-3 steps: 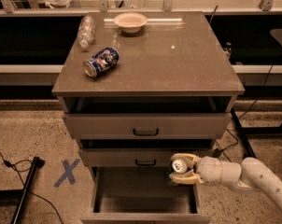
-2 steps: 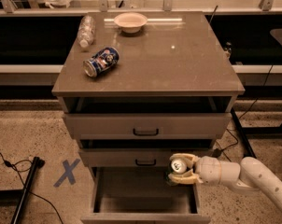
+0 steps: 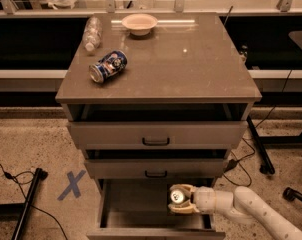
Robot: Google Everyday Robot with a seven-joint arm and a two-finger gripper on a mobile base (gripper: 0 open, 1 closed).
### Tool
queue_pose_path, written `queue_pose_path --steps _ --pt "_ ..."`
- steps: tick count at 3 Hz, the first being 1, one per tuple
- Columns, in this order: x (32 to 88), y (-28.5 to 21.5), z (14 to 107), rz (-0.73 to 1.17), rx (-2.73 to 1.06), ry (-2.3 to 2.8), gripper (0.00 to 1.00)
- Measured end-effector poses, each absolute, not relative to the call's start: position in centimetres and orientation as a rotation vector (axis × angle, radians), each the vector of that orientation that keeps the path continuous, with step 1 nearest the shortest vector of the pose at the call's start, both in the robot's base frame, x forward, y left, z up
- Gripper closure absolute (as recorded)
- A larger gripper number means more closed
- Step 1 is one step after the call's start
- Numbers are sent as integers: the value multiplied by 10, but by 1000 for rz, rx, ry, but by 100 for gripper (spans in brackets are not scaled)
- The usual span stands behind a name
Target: Place green can into bottom drawer
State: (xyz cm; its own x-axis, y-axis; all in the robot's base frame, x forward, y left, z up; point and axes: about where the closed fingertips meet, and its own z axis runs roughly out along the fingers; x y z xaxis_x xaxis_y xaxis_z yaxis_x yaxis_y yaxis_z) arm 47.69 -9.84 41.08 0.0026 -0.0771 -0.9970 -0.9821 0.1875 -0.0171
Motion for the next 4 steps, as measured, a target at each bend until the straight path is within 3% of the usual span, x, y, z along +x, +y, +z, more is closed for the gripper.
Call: queue_pose_path --steps 1,4 --pt "479 -98 406 1020 -1122 1344 100" --pt "520 -83 276 958 -1075 1453 100"
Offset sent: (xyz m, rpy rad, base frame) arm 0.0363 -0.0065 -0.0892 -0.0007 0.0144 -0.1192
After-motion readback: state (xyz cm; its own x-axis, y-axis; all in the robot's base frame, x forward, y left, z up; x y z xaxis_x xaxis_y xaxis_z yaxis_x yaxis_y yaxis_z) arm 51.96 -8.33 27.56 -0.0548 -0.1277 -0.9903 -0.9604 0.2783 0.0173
